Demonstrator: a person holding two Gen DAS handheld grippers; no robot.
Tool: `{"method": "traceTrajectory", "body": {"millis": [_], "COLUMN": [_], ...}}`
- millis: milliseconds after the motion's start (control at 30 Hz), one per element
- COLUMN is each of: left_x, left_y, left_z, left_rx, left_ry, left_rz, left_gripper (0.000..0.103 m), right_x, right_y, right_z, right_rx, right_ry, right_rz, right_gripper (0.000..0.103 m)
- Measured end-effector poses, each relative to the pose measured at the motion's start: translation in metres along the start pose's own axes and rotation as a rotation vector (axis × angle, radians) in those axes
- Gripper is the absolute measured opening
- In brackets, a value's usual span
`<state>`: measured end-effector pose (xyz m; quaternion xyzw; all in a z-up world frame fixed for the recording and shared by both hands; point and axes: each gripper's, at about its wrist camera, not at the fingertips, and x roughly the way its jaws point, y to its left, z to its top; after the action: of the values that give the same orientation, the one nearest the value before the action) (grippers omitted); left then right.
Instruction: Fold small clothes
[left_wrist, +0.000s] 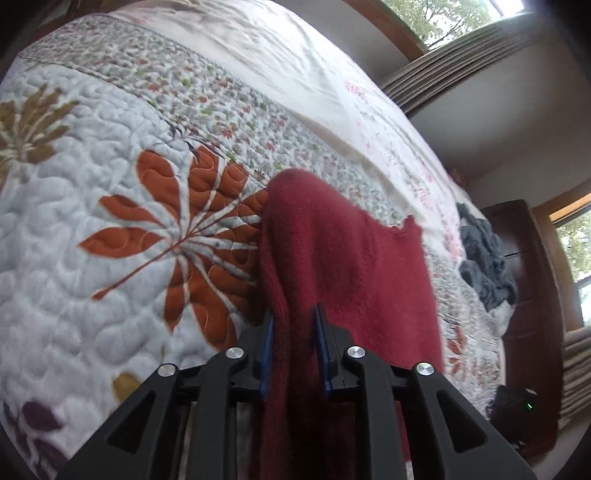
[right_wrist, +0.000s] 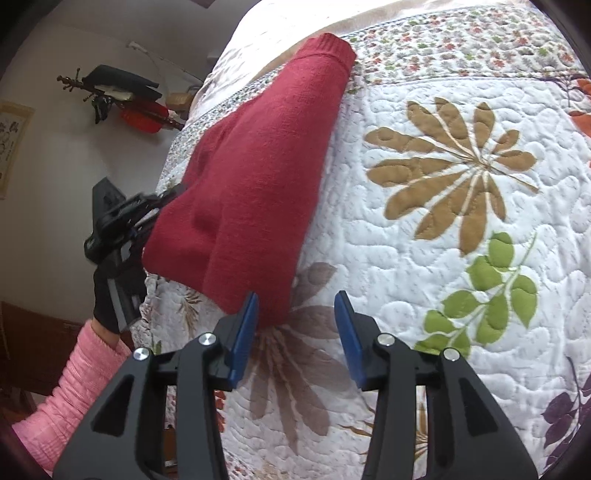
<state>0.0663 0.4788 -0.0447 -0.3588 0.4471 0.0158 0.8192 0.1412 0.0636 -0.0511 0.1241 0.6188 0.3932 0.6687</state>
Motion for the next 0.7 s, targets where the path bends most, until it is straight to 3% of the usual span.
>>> {"method": "traceTrajectory", "body": {"millis": [133, 200, 333, 433, 467, 500, 533, 600, 700], "left_x": [-0.032, -0.043, -0.044, -0.033, -0.028, -0.024, -0.022, -0.021, -0.028], "left_y": [-0.013, -0.021, -0.035, -0.037, -0.035, -0.032, -0.03, -0.024, -0.012], "left_z": [-0.023, -0.036, -0.055, -0.061, -0.062, -0.063, -0.063, -0.063, -0.062], "left_rx": [0.052, 0.074, 0.115, 0.138, 0.131, 0.116, 0.11, 0.078, 0.025], "left_ry": [0.0, 0.003, 0.034, 0.067, 0.076, 0.083, 0.083, 0.087, 0.08], "left_rz": [-0.008, -0.022, -0.024, 0.003, 0.006, 0.011, 0.009, -0.008, -0.062], "left_gripper": [0.023, 0.03, 0.038, 0.042, 0.039, 0.021, 0.014, 0.01, 0.01], "right_x": [0.005, 0.011, 0.033, 0.049, 0.052, 0.055, 0.057, 0.055, 0.041], "right_y": [0.008, 0.009, 0.007, 0.01, 0.01, 0.012, 0.013, 0.017, 0.021], "right_z": [0.008, 0.012, 0.019, 0.019, 0.019, 0.019, 0.02, 0.022, 0.02], "right_rx": [0.018, 0.048, 0.11, 0.119, 0.114, 0.109, 0.102, 0.076, 0.036], "right_ry": [0.001, 0.006, 0.05, 0.088, 0.097, 0.105, 0.113, 0.116, 0.084], "right_rz": [0.054, 0.08, 0.132, 0.117, 0.112, 0.104, 0.087, 0.067, 0.089], "right_gripper": [0.055, 0.065, 0.066, 0.065, 0.058, 0.045, 0.04, 0.023, 0.019]}}
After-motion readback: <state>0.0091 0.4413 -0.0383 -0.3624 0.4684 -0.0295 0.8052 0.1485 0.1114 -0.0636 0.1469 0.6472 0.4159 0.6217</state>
